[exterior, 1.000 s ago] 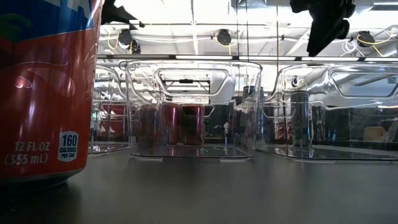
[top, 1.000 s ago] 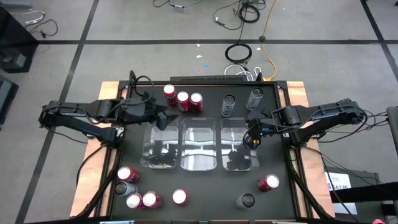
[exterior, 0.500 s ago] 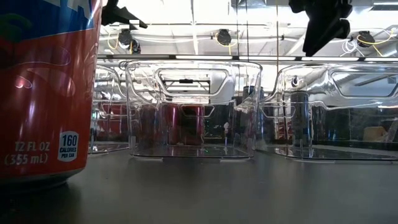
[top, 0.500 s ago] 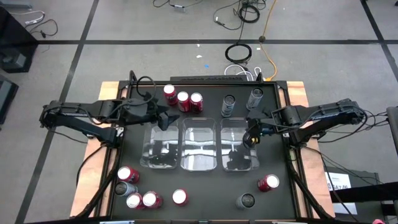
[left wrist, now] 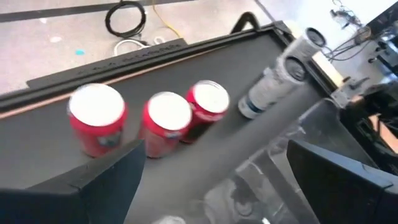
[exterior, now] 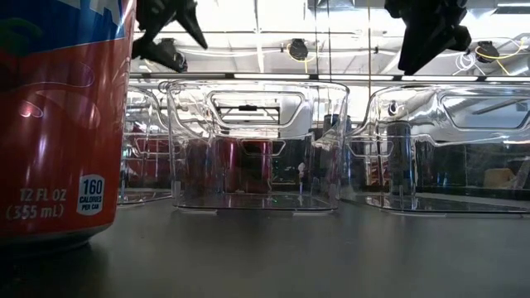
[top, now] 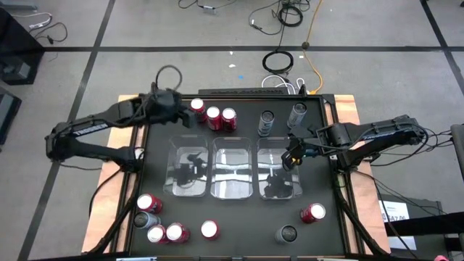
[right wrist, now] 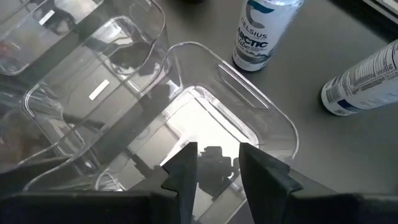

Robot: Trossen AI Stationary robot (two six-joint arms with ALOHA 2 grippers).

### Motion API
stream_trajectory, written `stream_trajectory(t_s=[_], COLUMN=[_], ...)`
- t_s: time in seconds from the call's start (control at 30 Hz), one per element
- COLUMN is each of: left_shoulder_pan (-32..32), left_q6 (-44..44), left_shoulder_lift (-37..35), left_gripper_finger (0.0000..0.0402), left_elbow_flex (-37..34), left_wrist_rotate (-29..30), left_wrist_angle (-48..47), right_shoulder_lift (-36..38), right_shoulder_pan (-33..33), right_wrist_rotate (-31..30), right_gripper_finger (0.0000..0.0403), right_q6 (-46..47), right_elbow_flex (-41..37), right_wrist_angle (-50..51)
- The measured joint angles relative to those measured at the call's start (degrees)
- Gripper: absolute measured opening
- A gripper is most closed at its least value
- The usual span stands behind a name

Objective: Sort soda cans
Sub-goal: Put the top left red soda can into the left transparent bin

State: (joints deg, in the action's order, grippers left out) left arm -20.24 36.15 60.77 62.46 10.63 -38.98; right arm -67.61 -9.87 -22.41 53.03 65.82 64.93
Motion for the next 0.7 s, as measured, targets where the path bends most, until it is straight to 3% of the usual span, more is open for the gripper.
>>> stream_trajectory(t_s=[0.37,0.53,0.7], left_shoulder_pan=[-23.2,-27.4,-29.1], left_q6=[-14.0,-21.1,-28.0], left_shoulder_lift=[2.4,7.1,12.9], left_gripper_finger=[0.0400,0.0400,0.0400], left_elbow_flex=[0.0,0.8,6.6], left_wrist_rotate=[-18.3,-22.4,-22.9], left_wrist_angle=[-0.1,-1.4,-5.1], right_shoulder_lift=[0.0,0.0,0.0], right_shoulder_pan=[0.0,0.0,0.0], right_wrist_rotate=[-0.2,-0.3,-2.2], right_gripper_finger=[0.0110,0.0110,0.0110], right_q6=[1.8,2.1,4.0], right_elbow_flex=[0.0,0.0,0.0], right_wrist_angle=[0.0,0.0,0.0])
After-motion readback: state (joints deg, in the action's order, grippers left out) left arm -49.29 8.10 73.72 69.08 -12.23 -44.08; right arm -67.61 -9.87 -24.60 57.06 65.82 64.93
